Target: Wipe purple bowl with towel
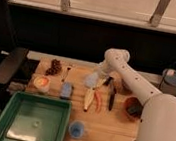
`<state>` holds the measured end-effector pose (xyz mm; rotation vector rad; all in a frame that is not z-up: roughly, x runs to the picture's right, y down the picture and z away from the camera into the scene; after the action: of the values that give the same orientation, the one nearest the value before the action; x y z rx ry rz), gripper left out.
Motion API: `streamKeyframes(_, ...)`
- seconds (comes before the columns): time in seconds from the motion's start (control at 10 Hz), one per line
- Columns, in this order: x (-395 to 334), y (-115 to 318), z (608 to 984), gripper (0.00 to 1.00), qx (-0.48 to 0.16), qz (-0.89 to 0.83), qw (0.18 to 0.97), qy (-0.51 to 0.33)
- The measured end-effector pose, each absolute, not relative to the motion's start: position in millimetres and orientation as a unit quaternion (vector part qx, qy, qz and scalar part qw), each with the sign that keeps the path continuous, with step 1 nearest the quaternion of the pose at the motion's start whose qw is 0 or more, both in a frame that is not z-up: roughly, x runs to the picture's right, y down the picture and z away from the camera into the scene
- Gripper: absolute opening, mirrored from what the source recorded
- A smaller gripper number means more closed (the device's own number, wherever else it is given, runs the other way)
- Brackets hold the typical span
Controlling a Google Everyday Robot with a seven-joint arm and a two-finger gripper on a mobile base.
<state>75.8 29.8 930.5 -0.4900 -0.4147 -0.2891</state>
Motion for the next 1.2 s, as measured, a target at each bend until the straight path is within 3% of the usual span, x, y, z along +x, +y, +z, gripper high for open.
streamKeyframes(1.0,80.1,51.2,953.5,0.65,-0.262,-0.142,0.938,-0.179)
streamKeyframes(1.1,79.1,55.0,957.1,0.61,-0.266,-0.14,0.936,-0.185)
streamKeyframes(1.2,80.7,62.3,961.6,0.51,-0.275,-0.137,0.932,-0.192)
